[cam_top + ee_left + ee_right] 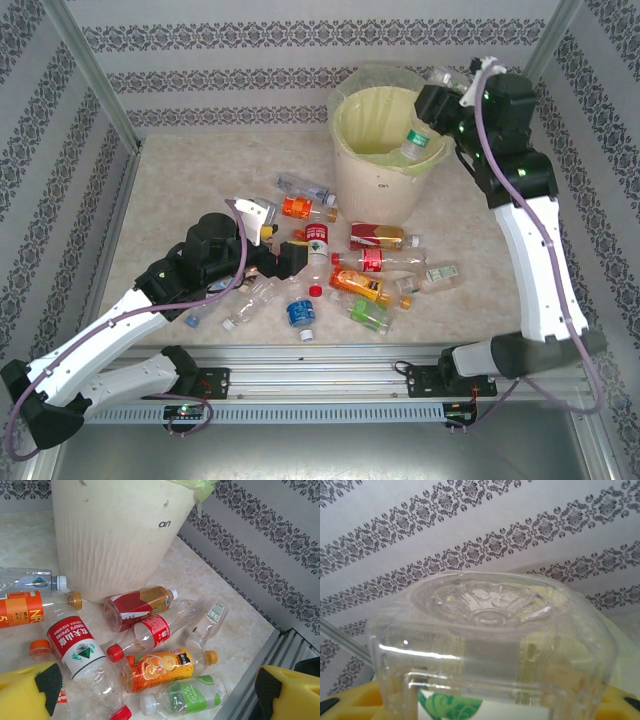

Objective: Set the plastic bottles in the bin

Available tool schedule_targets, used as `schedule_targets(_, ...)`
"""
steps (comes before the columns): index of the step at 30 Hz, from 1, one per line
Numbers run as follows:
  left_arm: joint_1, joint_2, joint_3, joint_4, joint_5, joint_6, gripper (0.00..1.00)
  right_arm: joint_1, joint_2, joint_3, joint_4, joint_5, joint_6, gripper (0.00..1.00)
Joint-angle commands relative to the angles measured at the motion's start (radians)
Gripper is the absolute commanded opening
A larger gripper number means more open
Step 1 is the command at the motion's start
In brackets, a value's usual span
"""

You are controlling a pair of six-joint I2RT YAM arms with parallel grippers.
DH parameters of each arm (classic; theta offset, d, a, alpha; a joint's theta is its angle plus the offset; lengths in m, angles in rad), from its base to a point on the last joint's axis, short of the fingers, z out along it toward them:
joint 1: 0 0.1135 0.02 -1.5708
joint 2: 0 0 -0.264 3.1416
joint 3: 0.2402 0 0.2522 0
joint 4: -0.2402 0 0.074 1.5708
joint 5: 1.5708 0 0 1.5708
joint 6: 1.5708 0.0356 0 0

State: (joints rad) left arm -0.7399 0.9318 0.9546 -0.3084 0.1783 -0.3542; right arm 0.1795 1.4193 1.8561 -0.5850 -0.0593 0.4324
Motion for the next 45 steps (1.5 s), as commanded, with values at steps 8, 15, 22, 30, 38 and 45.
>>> schedule_targets(8, -0.015, -0.018, -0.04, 0.042, 0.049, -0.052, 1.0, 0.039, 0.337, 0.334, -0.142, 0.104, -0.136, 0.49)
schedule_targets(15, -0.015, -0.022, -0.04, 0.035, 0.044, -0.06, 1.0, 0.046, 0.473, 0.452, -0.215, 0.084, -0.144, 0.48)
schedule_targets(22, -0.015, -0.054, -0.034, 0.019, 0.017, -0.065, 1.0, 0.055, 0.559, 0.476, -0.279, 0.036, -0.148, 0.48)
schedule_targets(30, -0.015, -0.053, -0.04, 0.023, 0.023, -0.076, 1.0, 0.059, 0.73, 0.656, -0.474, -0.029, -0.17, 0.48)
schedule_targets(38, -0.015, -0.055, -0.03, -0.006, 0.025, -0.077, 1.0, 0.066, 0.814, 0.681, -0.539, -0.034, -0.159, 0.48)
schedule_targets(45, -0.015, -0.065, -0.041, -0.002, 0.017, -0.107, 1.0, 0.066, 0.877, 0.707, -0.61, -0.007, -0.141, 0.5)
